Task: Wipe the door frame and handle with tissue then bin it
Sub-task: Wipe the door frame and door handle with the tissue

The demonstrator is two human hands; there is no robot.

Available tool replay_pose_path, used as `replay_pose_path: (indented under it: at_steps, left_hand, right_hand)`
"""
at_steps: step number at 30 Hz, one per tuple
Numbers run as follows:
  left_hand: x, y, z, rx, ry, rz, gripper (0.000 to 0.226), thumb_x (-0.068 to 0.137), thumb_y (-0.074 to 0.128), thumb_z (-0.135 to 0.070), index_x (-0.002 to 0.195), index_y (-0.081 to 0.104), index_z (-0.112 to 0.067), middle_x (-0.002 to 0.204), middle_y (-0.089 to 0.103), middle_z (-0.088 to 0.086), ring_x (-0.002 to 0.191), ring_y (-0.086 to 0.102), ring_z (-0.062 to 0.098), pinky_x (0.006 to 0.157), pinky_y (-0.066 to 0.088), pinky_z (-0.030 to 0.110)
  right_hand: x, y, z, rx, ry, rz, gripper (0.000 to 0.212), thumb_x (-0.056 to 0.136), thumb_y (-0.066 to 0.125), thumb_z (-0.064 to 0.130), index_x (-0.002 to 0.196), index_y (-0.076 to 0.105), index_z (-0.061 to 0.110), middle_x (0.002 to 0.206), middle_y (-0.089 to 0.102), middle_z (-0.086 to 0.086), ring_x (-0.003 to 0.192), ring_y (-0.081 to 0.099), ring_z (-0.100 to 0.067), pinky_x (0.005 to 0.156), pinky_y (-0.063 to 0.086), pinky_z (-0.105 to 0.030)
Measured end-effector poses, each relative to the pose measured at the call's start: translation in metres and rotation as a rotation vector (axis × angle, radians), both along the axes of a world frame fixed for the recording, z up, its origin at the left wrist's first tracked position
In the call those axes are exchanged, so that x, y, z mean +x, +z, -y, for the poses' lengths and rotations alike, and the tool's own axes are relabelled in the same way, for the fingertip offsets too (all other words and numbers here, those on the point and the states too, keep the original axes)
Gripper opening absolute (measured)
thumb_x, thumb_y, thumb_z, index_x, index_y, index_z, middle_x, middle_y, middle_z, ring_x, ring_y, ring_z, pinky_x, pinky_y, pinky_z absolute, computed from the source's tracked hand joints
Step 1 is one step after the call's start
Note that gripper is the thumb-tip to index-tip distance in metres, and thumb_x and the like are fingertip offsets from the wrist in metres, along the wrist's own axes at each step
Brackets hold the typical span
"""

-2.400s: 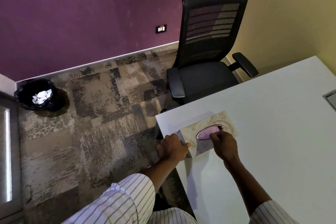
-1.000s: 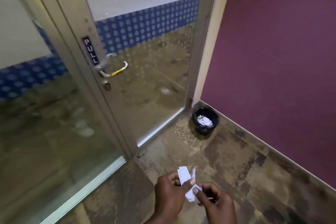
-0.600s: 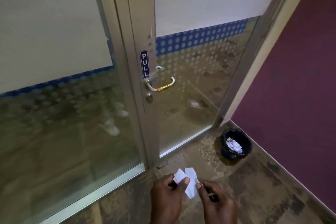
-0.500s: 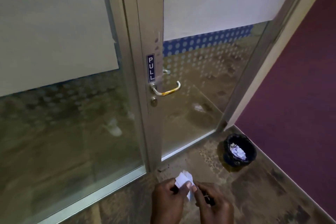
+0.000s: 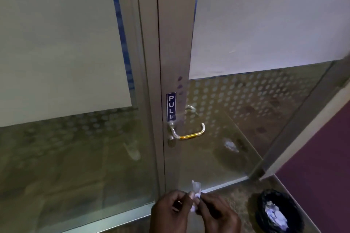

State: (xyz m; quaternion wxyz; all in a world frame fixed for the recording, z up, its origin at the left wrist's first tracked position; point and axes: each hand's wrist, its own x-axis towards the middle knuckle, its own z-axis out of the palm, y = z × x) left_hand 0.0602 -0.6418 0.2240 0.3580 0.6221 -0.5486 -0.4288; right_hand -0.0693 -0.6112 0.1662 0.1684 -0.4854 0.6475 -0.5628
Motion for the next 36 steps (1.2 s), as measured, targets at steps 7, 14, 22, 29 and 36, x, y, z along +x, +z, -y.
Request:
replay_pose_path:
  at_steps: [7, 14, 22, 29, 36]
  left_hand:
    - [-0.021, 0.043, 0.09, -0.616, 0.156, 0.292, 0.009, 0.094, 0.079, -0.034, 0.09, 0.071, -0.033, 0.102, 0.066, -0.021, 0.102, 0.067, 0.007, 0.09, 0.052, 0.03]
    - [-0.015, 0.09, 0.164, -0.969, 0.21, 0.669, 0.048, 0.1, 0.07, -0.022, 0.142, 0.063, 0.0, 0.168, 0.044, 0.019, 0.161, 0.036, 0.036, 0.128, 0.039, 0.052]
    - [0.001, 0.101, 0.21, -1.009, 0.185, 0.736, 0.08, 0.101, 0.068, -0.023, 0.167, 0.028, 0.0, 0.178, 0.013, 0.026, 0.17, 0.004, 0.036, 0.132, 0.027, 0.062]
    - [0.015, 0.078, 0.242, -1.067, 0.166, 0.971, 0.086, 0.107, 0.051, -0.038, 0.171, 0.0, -0.009, 0.179, -0.019, 0.014, 0.169, -0.015, 0.028, 0.139, -0.006, 0.042]
    - [0.014, 0.074, 0.253, -1.097, 0.138, 0.947, 0.078, 0.111, 0.031, -0.042, 0.17, -0.009, -0.012, 0.177, -0.026, 0.012, 0.167, -0.021, 0.027, 0.137, -0.014, 0.042]
  right_hand:
    - [-0.052, 0.078, 0.116, -0.1, 0.01, 0.223, 0.026, 0.081, 0.088, 0.0, 0.089, 0.084, 0.025, 0.083, 0.08, 0.004, 0.077, 0.078, -0.015, 0.076, 0.067, -0.048]
    - [-0.059, 0.168, 0.217, -0.473, 0.105, -0.187, 0.017, 0.089, 0.08, -0.003, 0.103, 0.082, 0.007, 0.097, 0.073, -0.004, 0.086, 0.071, -0.009, 0.074, 0.059, -0.02]
    - [-0.03, 0.167, 0.266, -0.595, 0.077, -0.385, 0.007, 0.091, 0.08, -0.001, 0.097, 0.081, 0.003, 0.093, 0.068, -0.009, 0.083, 0.066, -0.022, 0.067, 0.055, -0.035]
    - [-0.018, 0.132, 0.256, -0.479, 0.063, -0.277, 0.015, 0.086, 0.082, -0.006, 0.096, 0.081, 0.006, 0.096, 0.069, -0.003, 0.085, 0.069, -0.015, 0.067, 0.059, -0.04]
    - [-0.019, 0.186, 0.267, -0.607, -0.013, -0.307, 0.005, 0.09, 0.083, -0.001, 0.094, 0.082, 0.002, 0.095, 0.072, -0.009, 0.088, 0.071, -0.016, 0.07, 0.06, -0.032]
